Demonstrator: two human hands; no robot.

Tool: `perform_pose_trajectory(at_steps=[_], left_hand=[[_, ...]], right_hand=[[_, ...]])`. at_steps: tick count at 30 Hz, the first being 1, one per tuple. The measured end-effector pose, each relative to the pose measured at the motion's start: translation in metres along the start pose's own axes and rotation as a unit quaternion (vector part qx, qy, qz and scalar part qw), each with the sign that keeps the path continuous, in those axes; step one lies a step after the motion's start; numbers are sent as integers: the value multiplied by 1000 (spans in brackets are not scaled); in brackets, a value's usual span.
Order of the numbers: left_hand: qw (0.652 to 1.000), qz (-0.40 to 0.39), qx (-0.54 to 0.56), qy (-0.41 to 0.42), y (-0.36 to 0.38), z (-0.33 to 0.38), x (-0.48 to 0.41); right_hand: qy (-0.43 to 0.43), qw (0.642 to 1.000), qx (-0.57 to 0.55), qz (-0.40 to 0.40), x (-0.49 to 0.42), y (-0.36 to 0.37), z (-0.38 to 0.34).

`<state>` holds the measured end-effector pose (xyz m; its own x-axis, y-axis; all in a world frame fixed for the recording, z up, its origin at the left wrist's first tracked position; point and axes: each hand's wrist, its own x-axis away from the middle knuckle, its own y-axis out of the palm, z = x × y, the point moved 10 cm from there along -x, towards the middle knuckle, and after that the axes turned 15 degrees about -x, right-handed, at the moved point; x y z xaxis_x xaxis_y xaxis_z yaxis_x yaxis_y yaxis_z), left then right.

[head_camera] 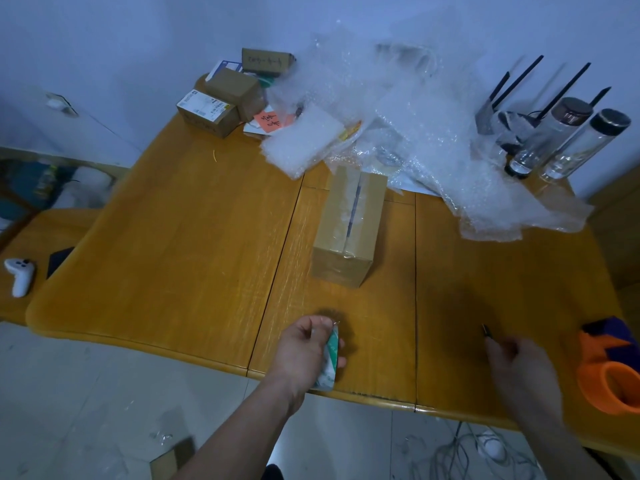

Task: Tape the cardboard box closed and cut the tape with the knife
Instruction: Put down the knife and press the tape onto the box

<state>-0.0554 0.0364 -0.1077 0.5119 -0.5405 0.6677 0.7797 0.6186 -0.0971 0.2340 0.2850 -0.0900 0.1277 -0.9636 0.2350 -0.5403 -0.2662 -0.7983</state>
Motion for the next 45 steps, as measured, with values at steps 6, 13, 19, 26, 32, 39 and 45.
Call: perform_pose_trajectory(at_steps=[6,13,19,26,32,39,45], left_hand=[[1000,-7,0,-4,1,0,-3],[1000,-17,12,-8,2,4,-5],[1000,-18,16,-4,1,3,-5],[1000,-17,25,-2,2,2,-4],[1000,-13,17,2,1,1,-4],[999,-19,33,2,2,0,-3],[999,-20,25,2,2,0,0]], right_hand=[[-350,936,-9,-24,25,34,-219],[-524,839,109,-99,37,109,-306],[-540,829,124,-78,37,128,-290],[-538,828,152,-49,41,130,-290],[-543,809,226,-16,47,136,-291],[-559,768,310,-36,54,148,-287],[-547,779,300,-62,55,144,-286]])
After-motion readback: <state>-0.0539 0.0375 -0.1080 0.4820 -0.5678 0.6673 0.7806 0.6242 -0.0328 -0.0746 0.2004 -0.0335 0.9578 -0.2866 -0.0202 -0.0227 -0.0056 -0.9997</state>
